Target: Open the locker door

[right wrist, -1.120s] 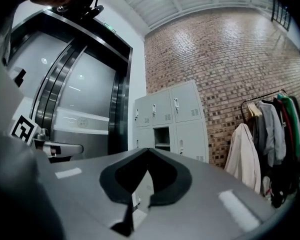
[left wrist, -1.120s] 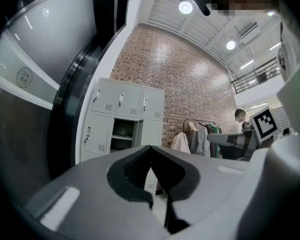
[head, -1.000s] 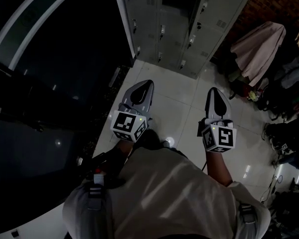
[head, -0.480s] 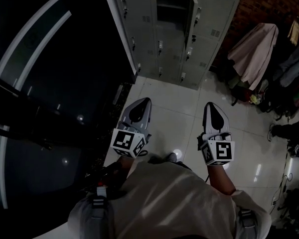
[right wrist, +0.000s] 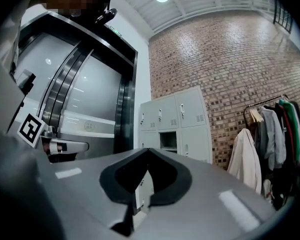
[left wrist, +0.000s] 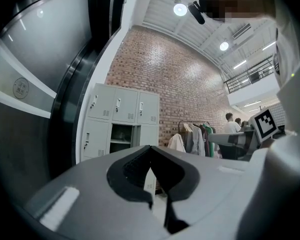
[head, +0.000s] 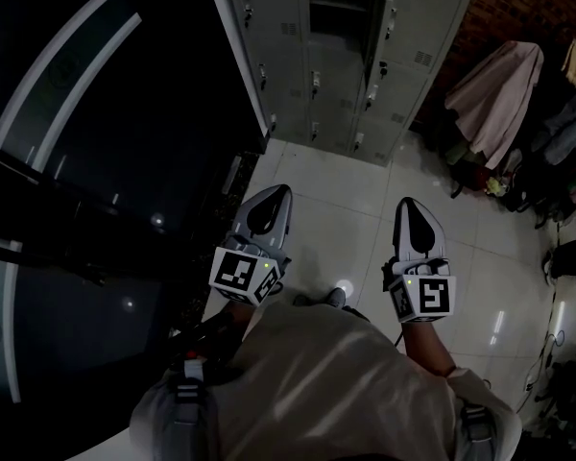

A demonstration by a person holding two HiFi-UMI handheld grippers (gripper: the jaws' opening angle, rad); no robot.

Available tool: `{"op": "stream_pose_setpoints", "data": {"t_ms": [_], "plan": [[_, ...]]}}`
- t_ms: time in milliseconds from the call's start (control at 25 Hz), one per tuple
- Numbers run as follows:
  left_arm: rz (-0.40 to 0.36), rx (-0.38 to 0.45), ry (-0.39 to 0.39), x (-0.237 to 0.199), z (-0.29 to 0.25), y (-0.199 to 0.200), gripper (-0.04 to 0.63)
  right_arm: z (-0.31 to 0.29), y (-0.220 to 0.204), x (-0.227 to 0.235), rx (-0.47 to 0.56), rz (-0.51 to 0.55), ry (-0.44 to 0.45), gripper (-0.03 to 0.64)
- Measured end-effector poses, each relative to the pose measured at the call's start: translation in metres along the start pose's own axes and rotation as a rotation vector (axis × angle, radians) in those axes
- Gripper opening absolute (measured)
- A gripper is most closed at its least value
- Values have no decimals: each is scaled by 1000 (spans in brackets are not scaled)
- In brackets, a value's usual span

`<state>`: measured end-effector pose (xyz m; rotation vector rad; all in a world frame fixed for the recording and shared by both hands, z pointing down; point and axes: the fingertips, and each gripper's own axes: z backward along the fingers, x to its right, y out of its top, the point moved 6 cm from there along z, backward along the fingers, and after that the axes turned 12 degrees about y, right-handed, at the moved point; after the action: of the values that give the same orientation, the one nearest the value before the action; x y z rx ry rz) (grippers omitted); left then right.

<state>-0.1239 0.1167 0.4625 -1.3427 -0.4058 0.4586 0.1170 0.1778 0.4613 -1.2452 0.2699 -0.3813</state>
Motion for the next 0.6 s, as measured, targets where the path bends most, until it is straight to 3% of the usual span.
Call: {"op": "stream_pose_setpoints", "data": {"t_ms": [480,600], "plan": [[-8,-11,1,-14,5,-14,-18,-3,-16,-8,-11,-19,-24,0],[-4,-13,-4,-15,4,-15,-18,1,-24,-10,-87,-20,-28,0]]}}
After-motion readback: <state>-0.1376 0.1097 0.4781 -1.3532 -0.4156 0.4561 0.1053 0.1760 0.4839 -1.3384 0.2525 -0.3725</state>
